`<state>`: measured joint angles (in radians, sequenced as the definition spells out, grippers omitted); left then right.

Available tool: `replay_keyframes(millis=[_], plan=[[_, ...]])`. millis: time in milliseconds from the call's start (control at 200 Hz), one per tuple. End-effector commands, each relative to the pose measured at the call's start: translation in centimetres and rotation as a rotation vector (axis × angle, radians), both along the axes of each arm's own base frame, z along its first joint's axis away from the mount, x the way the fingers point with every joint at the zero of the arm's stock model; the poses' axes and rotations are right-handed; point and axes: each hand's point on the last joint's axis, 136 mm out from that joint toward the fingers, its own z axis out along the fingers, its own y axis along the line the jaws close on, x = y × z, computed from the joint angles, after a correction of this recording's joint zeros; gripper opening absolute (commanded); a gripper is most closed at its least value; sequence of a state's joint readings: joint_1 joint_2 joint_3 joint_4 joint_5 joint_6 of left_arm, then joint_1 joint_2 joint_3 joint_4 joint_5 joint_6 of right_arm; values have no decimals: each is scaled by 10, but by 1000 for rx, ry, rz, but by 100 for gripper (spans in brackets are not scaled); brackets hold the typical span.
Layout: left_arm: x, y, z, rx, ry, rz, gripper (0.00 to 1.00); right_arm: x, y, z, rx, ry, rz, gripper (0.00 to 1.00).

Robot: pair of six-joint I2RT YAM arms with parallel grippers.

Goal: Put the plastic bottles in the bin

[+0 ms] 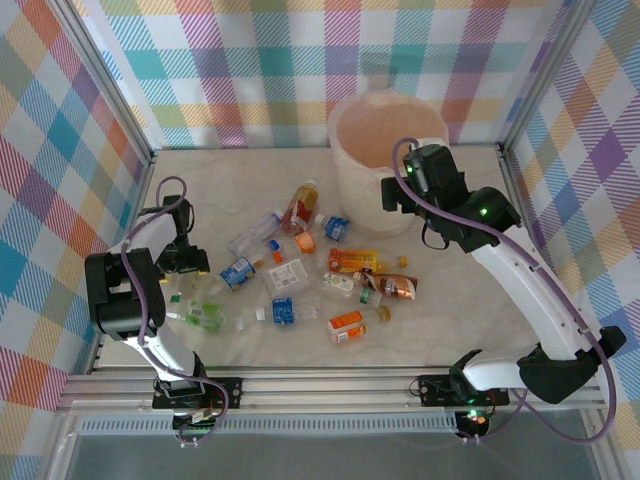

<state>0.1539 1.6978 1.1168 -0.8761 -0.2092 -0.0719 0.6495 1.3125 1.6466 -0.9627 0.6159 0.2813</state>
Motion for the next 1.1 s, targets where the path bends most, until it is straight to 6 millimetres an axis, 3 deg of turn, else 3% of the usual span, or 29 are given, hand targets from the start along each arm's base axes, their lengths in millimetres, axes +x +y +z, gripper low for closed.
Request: replay_keyframes(millis=[0,155,380,580,730,890,995,1095], plan=[[10,11,-1,-15,-39,66,83,-1,1,-4,13,6,-8,100],[15,21,-11,-26,-40,105,81,0,2,-5,13,4,-8,100],[26,25,-22,-49,-48,116,66,0,3,-4,30,-11,-6,100],[36,28,-13,-44,-83,115,53,-5,1,-2,62,-32,0,100],[49,35,16,-3,-157,117,48,-11,1,2,113,-79,19,100],[69,37,69,-2,-302,127,42,-19,2,10,168,-118,55,100],[82,27,110,-33,-430,129,39,-24,4,14,200,-132,76,100],[93,7,148,-74,-544,96,37,-30,12,18,228,-140,139,100]])
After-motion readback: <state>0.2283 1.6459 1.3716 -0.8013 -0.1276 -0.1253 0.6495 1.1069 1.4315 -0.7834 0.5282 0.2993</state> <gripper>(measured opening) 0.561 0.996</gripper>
